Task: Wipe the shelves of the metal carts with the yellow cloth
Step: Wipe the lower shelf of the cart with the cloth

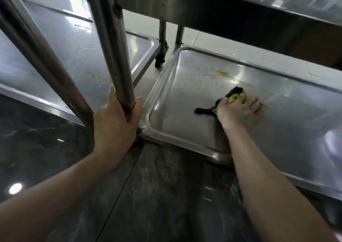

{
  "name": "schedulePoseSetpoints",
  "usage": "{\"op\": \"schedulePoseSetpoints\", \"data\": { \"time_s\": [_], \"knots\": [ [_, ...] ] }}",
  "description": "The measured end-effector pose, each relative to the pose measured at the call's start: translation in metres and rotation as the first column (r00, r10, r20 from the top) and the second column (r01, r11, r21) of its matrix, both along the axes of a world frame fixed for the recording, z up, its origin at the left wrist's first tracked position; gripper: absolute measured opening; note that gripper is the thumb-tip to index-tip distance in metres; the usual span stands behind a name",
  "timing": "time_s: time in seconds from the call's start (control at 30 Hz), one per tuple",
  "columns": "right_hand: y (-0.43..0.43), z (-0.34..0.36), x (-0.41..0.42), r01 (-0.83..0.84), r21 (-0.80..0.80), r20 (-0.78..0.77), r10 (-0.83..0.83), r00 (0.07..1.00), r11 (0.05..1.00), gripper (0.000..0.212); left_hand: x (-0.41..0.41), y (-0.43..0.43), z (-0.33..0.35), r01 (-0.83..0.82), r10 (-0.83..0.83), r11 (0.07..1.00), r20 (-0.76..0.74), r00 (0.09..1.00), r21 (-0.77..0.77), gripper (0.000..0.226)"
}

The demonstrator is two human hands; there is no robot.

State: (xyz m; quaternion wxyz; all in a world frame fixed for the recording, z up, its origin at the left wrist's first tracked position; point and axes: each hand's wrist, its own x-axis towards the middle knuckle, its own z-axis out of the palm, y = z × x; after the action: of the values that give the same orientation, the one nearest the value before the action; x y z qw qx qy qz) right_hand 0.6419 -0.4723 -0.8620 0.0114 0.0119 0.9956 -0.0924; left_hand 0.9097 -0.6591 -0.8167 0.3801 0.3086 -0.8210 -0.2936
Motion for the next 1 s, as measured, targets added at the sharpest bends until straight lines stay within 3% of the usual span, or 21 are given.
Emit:
{"op": "schedulePoseSetpoints", "data": {
  "time_s": [0.07, 0.17, 0.27, 0.37, 0.47, 0.53, 0.6, 0.8, 0.9, 1.0],
  "knots": [
    [-0.072, 0.001, 0.013, -0.15, 0.014, -0.017, 0.15, 0.988, 0.989, 0.087, 0.001, -0.003, 0.0, 0.012, -0.012, 1.0, -0.004, 1.0, 0.015, 0.043],
    [-0.159, 0.008, 0.048, -0.448, -0.013, -0.027, 0.447, 0.894, 0.894, 0.082, 0.001, -0.004, -0.001, 0.005, -0.005, 1.0, 0.008, 1.0, -0.011, 0.053],
    [-0.16, 0.009, 0.047, -0.575, -0.046, 0.003, 0.576, 0.818, 0.817, 0.075, 0.001, -0.002, 0.001, -0.013, 0.014, 1.0, 0.012, 1.0, -0.023, 0.05],
    [-0.078, 0.004, 0.015, -0.529, -0.033, -0.008, 0.529, 0.849, 0.848, 0.074, 0.001, -0.001, 0.001, 0.007, -0.007, 1.0, -0.003, 1.0, 0.002, 0.05],
    [0.02, 0.0, -0.006, -0.278, -0.033, -0.018, 0.277, 0.961, 0.96, 0.077, 0.001, 0.0, 0.001, 0.01, -0.009, 1.0, -0.015, 1.0, 0.022, 0.056],
    [0.04, -0.003, -0.013, -0.113, -0.027, 0.008, 0.114, 0.993, 0.993, 0.082, 0.001, 0.002, 0.003, -0.01, 0.01, 1.0, -0.01, 1.0, 0.022, 0.057],
    [0.01, -0.005, -0.016, -0.058, 0.002, 0.014, 0.058, 0.998, 0.998, 0.086, 0.001, 0.003, 0.002, -0.031, 0.031, 0.999, 0.01, 0.999, 0.016, 0.051],
    [-0.158, 0.006, 0.008, -0.507, -0.036, 0.002, 0.507, 0.862, 0.861, 0.078, 0.004, 0.001, 0.006, 0.005, -0.005, 0.999, 0.001, 1.0, 0.042, 0.051],
    [-0.161, 0.008, 0.061, -0.597, -0.089, 0.037, 0.602, 0.798, 0.797, 0.08, 0.004, 0.0, 0.007, 0.017, -0.017, 0.999, 0.007, 1.0, 0.047, 0.048],
    [-0.108, 0.007, 0.133, -0.711, -0.129, 0.028, 0.719, 0.695, 0.692, 0.084, 0.003, 0.001, 0.006, 0.026, -0.026, 0.997, -0.006, 1.0, 0.068, 0.045]
  ]
}}
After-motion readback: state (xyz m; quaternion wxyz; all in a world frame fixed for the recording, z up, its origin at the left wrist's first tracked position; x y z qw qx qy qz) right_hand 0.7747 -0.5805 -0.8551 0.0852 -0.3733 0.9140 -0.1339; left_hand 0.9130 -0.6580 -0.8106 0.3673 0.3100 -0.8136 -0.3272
